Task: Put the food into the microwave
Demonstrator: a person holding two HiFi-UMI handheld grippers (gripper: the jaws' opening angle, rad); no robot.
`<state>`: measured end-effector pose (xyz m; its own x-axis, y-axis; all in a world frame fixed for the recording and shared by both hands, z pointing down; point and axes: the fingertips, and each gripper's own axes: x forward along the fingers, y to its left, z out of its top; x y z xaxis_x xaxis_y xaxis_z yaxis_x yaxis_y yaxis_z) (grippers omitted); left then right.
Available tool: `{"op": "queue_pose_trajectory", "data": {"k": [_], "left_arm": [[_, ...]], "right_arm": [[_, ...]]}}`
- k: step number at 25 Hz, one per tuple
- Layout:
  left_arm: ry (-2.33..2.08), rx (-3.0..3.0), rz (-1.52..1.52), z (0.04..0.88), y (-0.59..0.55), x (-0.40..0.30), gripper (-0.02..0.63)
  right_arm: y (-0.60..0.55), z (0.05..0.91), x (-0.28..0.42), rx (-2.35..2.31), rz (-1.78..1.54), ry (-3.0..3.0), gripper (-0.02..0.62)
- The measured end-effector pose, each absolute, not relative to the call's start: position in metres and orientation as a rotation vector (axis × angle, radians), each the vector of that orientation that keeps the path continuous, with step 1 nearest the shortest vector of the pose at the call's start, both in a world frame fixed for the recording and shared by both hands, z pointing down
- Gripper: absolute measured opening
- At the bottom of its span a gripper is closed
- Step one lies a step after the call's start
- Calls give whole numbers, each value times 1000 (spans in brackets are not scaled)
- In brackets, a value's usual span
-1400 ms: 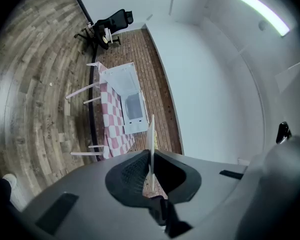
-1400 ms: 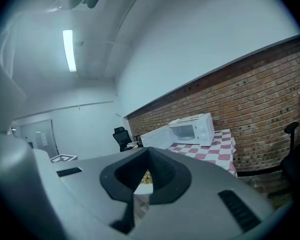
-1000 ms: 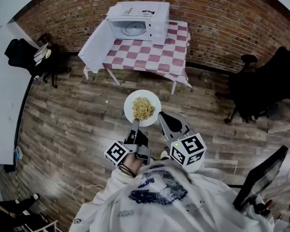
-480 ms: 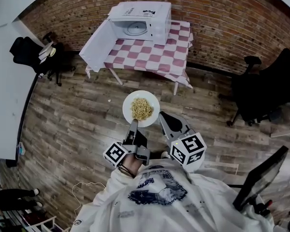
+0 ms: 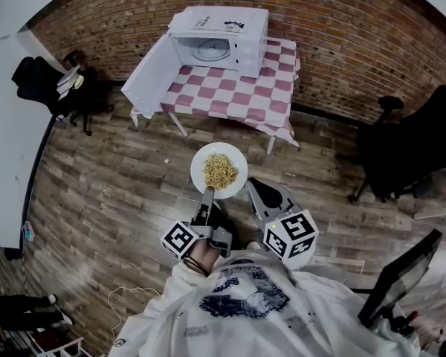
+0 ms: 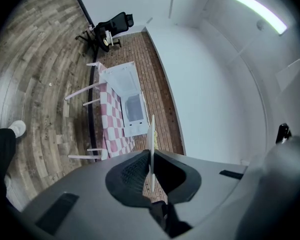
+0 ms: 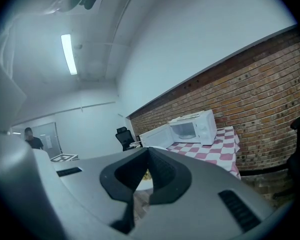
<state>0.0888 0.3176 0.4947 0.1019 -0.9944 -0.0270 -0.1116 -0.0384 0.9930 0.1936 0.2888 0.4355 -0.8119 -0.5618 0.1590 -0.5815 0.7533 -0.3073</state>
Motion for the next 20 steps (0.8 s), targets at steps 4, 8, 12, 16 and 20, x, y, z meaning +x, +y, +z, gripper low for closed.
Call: {"op": "queue_pose_trajectory", "data": {"k": [4,8,12,16,20], "left_arm": [[-1181,1367,-1112,497,285,63,28],[-1170,1384,-1081,501,247,27,28],[-1137,1386,-1098,495,208,-13,28],[-1116,1383,-1104,494,172,-53,28],[-1128,1381,-1062,500,146,-92,28]], "right_arm": [[259,438,170,969,523,-2870,12],[225,441,137,1005,520,-2846,12],[190,440,98,1032,514,-2824,12],[159,441,59,1050,523,-2804,12],[132,439,24,1079,524,-2789,12]]}}
